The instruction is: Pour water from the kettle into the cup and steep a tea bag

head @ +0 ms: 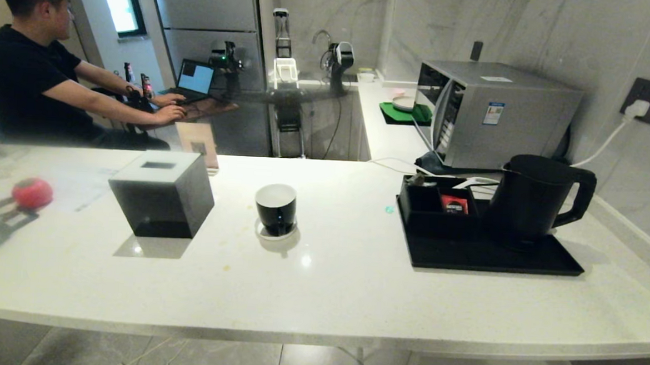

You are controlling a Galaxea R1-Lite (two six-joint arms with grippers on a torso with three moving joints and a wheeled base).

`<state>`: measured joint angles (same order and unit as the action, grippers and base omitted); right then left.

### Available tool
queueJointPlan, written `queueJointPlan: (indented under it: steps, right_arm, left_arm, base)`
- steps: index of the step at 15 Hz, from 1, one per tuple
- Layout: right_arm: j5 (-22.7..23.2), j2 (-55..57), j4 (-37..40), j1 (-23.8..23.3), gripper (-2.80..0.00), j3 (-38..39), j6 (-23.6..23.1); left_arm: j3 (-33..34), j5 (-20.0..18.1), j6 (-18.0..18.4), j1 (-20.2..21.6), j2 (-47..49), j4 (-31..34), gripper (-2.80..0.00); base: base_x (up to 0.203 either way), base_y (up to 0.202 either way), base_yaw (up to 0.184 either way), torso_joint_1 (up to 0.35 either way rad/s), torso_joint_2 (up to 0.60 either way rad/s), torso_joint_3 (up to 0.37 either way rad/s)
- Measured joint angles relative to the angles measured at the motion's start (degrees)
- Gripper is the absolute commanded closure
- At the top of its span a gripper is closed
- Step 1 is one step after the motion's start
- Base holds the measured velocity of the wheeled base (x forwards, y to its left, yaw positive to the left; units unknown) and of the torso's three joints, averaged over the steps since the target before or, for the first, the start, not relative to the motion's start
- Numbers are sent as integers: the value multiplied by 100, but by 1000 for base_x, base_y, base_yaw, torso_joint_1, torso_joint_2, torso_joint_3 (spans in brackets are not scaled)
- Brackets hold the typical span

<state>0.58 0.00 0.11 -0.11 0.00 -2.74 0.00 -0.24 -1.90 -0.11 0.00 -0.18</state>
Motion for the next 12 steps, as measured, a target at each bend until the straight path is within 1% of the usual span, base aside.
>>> queueJointPlan:
  steps: [7, 10, 12]
  right_arm:
    - [-1, 88, 5, -5, 0, 0, -95]
    - [-7, 538, -28, -7, 0, 0, -91]
    - [-10, 1076, -205, -13, 0, -10, 1]
  left_arm:
    - [0, -2, -2, 0, 0, 5, 0]
    - [0, 0, 0, 0, 0, 5, 0]
    - [0, -2, 0, -5, 0, 2, 0]
  base:
    - [0, 0, 0, 0, 0, 0]
    - [0, 0, 0, 0, 0, 0]
    - [0, 0, 0, 0, 0, 0]
